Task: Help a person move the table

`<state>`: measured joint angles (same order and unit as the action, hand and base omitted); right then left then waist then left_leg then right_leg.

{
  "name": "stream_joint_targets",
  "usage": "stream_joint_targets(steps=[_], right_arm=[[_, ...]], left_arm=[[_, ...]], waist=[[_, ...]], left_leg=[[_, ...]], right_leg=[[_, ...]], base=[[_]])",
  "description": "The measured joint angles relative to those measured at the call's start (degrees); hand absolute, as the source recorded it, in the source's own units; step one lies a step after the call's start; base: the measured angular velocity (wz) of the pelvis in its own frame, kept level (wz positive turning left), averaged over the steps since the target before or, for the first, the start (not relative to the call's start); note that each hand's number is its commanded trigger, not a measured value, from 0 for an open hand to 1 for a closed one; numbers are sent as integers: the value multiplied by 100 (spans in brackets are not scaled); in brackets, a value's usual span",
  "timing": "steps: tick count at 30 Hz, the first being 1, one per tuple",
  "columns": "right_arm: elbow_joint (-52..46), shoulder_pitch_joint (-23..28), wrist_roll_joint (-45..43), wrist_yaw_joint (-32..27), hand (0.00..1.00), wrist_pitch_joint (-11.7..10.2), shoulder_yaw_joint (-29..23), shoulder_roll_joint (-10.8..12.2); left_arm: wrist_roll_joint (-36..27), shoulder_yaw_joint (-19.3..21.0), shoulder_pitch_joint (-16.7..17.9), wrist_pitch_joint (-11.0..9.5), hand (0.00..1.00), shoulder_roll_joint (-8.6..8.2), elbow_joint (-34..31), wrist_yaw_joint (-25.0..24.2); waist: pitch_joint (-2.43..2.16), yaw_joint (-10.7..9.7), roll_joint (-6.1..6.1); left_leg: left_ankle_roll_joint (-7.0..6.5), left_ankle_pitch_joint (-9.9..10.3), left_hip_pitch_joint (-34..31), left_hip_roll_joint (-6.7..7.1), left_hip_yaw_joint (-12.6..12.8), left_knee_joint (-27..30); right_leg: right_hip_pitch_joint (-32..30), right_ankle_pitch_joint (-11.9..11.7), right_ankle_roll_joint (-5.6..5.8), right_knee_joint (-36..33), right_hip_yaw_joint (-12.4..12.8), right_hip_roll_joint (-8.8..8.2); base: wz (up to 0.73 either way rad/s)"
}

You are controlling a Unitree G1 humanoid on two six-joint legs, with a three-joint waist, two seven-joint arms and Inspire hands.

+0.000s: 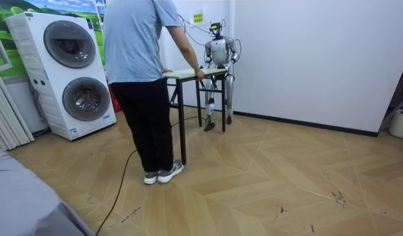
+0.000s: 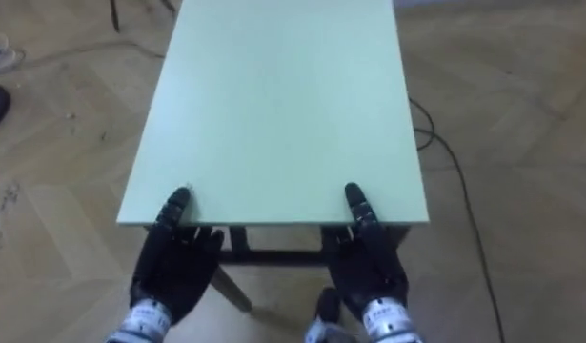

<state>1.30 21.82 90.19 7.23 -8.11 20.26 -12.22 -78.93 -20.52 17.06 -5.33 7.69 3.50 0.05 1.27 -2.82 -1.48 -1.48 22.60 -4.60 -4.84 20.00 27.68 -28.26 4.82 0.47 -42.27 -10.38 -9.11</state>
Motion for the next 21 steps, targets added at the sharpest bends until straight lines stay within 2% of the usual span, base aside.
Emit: stream_joint_targets(steps=[1,2,3,4,5,6,7,8,9,10,12,14,15,16,18,21], right_arm=[[-16,171,0,100,100,-49,-38,53],[-21,209,5,128,100,-72,-35,68],[-21,199,10,140,100,-87,-15,61],[-20,163,31,130,100,-105,5,63],[-19,139,64,124,100,-108,31,64],[-11,82,103,100,100,-82,58,20],[8,26,121,72,100,-55,66,11],[16,11,124,54,100,-55,70,13],[16,9,134,47,100,-59,99,35],[25,20,132,35,100,-63,111,77],[77,35,130,28,100,-94,164,78],[107,33,148,27,100,-138,227,73],[107,31,155,26,100,-142,239,61],[106,27,156,27,100,-143,240,82],[106,26,156,27,100,-185,237,93],[106,19,161,29,100,-192,229,105]], left_arm=[[56,-65,15,26,100,35,-7,5],[81,-67,26,41,100,42,-15,3],[87,-45,28,57,100,56,-17,-2],[87,-8,27,92,100,74,-33,-5],[87,-6,28,98,100,68,-37,-4],[87,0,36,102,100,79,-48,-14],[87,16,37,83,100,63,-47,-25],[91,15,41,69,100,80,-47,-25],[91,16,40,45,100,137,-80,-32],[105,16,41,17,100,188,-94,-31],[118,36,85,17,100,232,-105,-21],[145,53,118,17,100,256,-121,-22],[176,65,125,15,100,258,-146,-22],[205,69,142,4,100,266,-198,-23],[229,49,150,4,100,260,-218,-25],[237,38,153,2,100,261,-227,-25]], waist=[[-1,-1,-5],[-5,17,1],[-12,116,16],[-15,222,54],[-19,301,46],[-22,444,54],[-28,537,50],[-41,540,38],[-43,535,84],[-36,537,151],[-54,622,228],[-43,638,257],[-42,639,254],[-41,641,259],[-38,634,266],[-36,634,267]], left_leg=[[82,-186,41,-137,207,-164],[107,-265,39,-165,287,-223],[141,-341,-9,-162,358,-230],[207,-396,-89,-101,342,-173],[192,-430,-122,-40,229,-205],[153,-518,-182,90,-42,-369],[117,-653,-216,100,-84,-585],[111,-759,-218,72,-87,-728],[79,-934,-214,43,-94,-951],[51,-1030,-212,12,-80,-1070],[54,-1058,-194,-13,7,-1091],[85,-1073,-202,-16,7,-1074],[118,-1093,-245,-35,-17,-1059],[159,-1140,-314,-51,-134,-1054],[182,-1226,-333,-80,-185,-1149],[208,-1246,-331,-139,-203,-1171]], right_leg=[[416,489,79,-424,69,-162],[655,685,80,-497,104,-237],[1034,933,157,-421,173,-344],[1167,1031,274,48,234,-253],[1184,1029,271,216,214,-173],[1288,991,277,683,245,-43],[1424,828,240,1219,234,85],[1470,675,230,1434,219,150],[1564,474,194,1771,144,201],[1596,411,169,1859,89,211],[1610,496,144,1755,64,238],[1615,501,128,1835,68,262],[1603,420,55,1979,47,331],[1613,320,29,2160,-27,391],[1679,202,-11,2387,-75,465],[1758,112,-47,2574,-103,543]], base=[[77],[21],[-29],[-45],[-66],[-61],[-51],[-13],[14],[16],[-10],[-13],[0],[0],[9],[0]])
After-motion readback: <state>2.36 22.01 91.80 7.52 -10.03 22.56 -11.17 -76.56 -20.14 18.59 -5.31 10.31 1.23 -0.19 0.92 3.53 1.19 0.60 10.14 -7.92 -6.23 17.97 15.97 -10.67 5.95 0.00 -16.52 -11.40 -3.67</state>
